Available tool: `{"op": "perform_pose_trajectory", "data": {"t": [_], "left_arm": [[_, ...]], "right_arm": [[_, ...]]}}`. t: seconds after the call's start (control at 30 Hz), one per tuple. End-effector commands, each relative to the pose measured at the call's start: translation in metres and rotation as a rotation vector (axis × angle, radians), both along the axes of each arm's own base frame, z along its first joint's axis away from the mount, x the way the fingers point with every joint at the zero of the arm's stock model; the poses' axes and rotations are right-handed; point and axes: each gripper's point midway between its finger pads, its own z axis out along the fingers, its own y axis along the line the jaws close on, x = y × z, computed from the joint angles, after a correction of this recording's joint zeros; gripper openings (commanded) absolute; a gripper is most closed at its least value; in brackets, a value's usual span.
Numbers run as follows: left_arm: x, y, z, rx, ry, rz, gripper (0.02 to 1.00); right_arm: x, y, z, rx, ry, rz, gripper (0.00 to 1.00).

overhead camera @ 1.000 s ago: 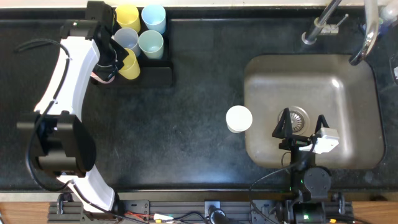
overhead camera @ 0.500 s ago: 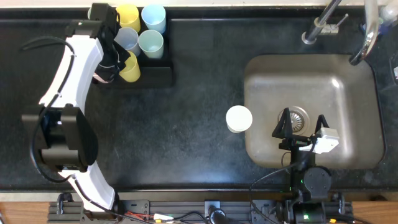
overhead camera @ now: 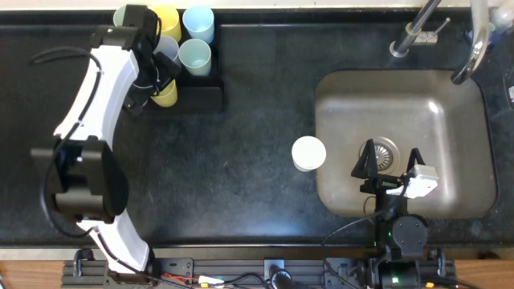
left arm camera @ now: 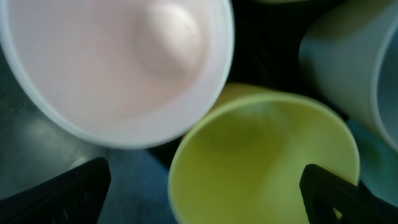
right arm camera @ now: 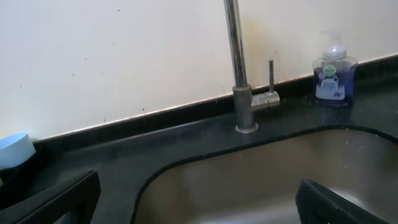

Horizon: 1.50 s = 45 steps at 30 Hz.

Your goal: Store Cups

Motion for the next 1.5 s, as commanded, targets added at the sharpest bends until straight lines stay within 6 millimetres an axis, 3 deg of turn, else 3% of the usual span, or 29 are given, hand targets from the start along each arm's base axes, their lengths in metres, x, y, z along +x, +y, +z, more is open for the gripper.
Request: {"op": "perform_pose_trajectory", "data": {"t": [0.03,0.3,0.47,0.53,0.6,0.73,0.8,0.9,1.0,1.07,1.13,1.23,1.4,1.5], "left_arm": [[-0.018,0.002,0.065,0.015,-0.12,-0.018,1.0],[-0.074,0.007,0.15,0.011,-0.269,-0.015,1.0],[-0.149,0.018,0.197,0.053,-0.357,-0.06,1.0],[-0.181,0.02,0.2,0.075,-0.376,-0.122,1.0],[-0.218,0.024,0.188,0.105,-0.389,-0.181,1.0],[-0.268,0.041,0.129,0.16,-0.45,-0.133,1.0],[-0.266,0.042,0.1,0.193,-0.549,-0.174,1.0],[-0.223,0.023,0.092,0.292,-0.835,-0.444,1.0],[-0.182,-0.011,0.131,0.541,-1.25,-0.781,1.0],[-0.178,-0.024,0.158,0.732,-1.492,-0.865,1.0],[-0.183,-0.026,0.17,0.859,-1.65,-0.843,1.0],[-0.177,-0.024,0.145,0.83,-1.577,-0.853,0.998],[-0.166,-0.021,0.049,0.632,-1.225,-0.945,0.998],[-0.165,-0.02,0.053,0.634,-1.238,-0.931,1.0]], "right_arm": [[0.0,0.0,-0.003,0.004,-0.001,0.0,0.998],[0.0,0.0,-0.003,0.004,-0.001,0.0,0.998],[0.0,0.0,-0.003,0.004,-0.001,0.0,0.996],[0.0,0.0,-0.003,0.004,-0.001,0.0,0.996],[0.0,-0.001,-0.003,0.004,-0.001,0.0,0.998],[0.0,0.0,-0.003,0.004,-0.001,0.0,0.998],[0.0,-0.001,-0.003,0.004,-0.001,0.0,0.998],[0.0,0.0,-0.003,0.004,-0.001,0.0,0.998],[0.0,0.0,-0.003,0.004,-0.001,0.0,0.998],[0.0,-0.001,-0.003,0.004,-0.001,0.0,0.996],[0.0,0.0,-0.003,0.004,-0.001,0.0,0.998],[0.0,0.0,-0.003,0.004,-0.001,0.0,0.996],[0.0,-0.001,-0.003,0.004,-0.001,0.0,0.996],[0.0,0.0,-0.003,0.004,-0.001,0.0,0.998]]}}
